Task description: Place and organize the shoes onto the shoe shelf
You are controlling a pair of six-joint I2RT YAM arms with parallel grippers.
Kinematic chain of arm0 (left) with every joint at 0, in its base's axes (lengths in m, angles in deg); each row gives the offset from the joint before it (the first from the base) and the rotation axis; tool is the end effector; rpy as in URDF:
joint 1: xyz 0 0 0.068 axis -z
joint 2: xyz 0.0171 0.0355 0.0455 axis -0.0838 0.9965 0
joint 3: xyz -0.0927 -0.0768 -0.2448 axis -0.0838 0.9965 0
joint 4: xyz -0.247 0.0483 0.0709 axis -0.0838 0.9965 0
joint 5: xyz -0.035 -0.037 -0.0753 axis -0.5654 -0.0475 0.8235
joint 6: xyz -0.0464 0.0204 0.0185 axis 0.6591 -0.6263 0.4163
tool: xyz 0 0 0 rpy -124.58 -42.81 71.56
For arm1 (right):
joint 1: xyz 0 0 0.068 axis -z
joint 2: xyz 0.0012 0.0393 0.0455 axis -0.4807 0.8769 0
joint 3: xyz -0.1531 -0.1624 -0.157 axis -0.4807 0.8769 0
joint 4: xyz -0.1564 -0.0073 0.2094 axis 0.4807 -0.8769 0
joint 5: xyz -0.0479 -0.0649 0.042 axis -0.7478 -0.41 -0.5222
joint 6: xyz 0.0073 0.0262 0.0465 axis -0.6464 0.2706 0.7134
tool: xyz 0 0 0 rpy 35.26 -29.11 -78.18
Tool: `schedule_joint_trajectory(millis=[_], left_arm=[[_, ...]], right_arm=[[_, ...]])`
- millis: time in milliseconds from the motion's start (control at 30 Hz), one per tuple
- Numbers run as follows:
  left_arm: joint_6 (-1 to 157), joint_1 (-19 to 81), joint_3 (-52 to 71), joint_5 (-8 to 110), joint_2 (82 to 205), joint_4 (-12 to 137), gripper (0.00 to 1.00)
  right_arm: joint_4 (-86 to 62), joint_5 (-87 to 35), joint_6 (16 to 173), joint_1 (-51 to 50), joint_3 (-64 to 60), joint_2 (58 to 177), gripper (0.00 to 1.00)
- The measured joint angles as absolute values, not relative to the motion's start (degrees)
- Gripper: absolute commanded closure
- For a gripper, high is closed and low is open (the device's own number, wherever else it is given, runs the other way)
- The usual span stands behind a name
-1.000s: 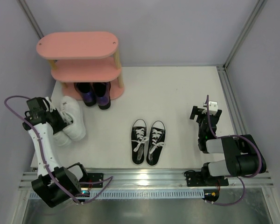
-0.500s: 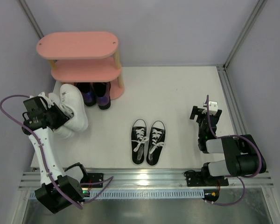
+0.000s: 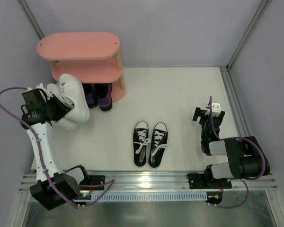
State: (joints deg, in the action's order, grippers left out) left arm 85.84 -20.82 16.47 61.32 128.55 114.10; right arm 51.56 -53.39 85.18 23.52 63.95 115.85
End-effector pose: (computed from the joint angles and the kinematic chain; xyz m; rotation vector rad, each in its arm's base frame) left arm 0.1905 0.0789 0.3484 -0.7350 2.2008 -0.3219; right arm 0.2195 0.0077 0.1515 0.1480 1.6820 -0.2637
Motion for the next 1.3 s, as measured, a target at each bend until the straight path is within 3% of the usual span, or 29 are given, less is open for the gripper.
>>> schedule_joint_trajectory(millis=[467, 767, 1300], left_arm=[[85.3, -4.6, 5.7, 56.7, 136.9, 114.5, 1.0], [81.5, -1.2, -9.3, 52.3, 153.5, 115.8, 1.0], [74.1, 1.0, -22.2, 48.1, 164.7, 117.7, 1.0]], right_arm=[[51.6, -53.4, 85.2, 23.5, 64.0, 115.9, 0.03], [51.6, -53.4, 85.2, 23.5, 64.0, 115.9, 0.03], [51.6, -53.4, 85.2, 23.5, 64.0, 115.9, 0.03]])
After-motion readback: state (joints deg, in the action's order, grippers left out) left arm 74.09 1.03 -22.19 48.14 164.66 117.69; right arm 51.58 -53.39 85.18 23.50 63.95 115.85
